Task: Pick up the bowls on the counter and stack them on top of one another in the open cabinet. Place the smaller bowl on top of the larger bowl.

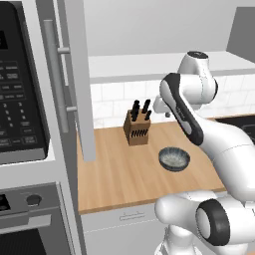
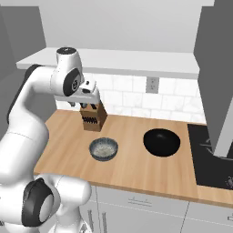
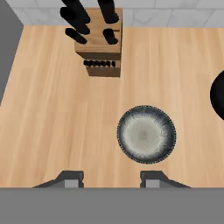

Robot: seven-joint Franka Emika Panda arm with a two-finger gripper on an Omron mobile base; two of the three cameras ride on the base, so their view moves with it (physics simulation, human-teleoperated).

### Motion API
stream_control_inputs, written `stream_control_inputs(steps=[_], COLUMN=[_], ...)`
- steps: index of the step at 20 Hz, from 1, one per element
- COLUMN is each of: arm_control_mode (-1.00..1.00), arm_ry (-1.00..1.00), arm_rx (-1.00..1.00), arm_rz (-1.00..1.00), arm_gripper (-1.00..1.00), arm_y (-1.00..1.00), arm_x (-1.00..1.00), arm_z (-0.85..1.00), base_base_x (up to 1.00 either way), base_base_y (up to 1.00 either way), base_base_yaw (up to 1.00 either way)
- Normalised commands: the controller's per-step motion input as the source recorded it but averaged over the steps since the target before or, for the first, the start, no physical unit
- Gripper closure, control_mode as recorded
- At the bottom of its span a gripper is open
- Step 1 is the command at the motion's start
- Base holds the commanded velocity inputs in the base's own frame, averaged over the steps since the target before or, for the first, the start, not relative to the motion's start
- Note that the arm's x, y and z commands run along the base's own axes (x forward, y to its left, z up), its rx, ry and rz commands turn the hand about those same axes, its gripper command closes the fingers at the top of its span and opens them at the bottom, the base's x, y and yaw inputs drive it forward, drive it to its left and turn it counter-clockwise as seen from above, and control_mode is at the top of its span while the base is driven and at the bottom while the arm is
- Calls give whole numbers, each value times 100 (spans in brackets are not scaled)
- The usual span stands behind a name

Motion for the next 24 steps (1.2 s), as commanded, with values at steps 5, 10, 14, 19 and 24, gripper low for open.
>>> stream_control_inputs(steps=[5,10,14,19,24], arm_control_mode=[-100,-100,-100,-100,-100], arm_ry=[0,5,12,17,19], arm_rx=[0,0,0,0,0], arm_rz=[-3,-13,-14,-10,0], arm_gripper=[-100,-100,-100,-100,-100], arm_y=[-27,-79,-88,-62,-10], arm_x=[-11,-18,-1,7,3], arm_z=[-14,-47,-67,-76,-68], base_base_x=[0,0,0,0,0], base_base_y=[0,0,0,0,0], base_base_yaw=[0,0,0,0,0])
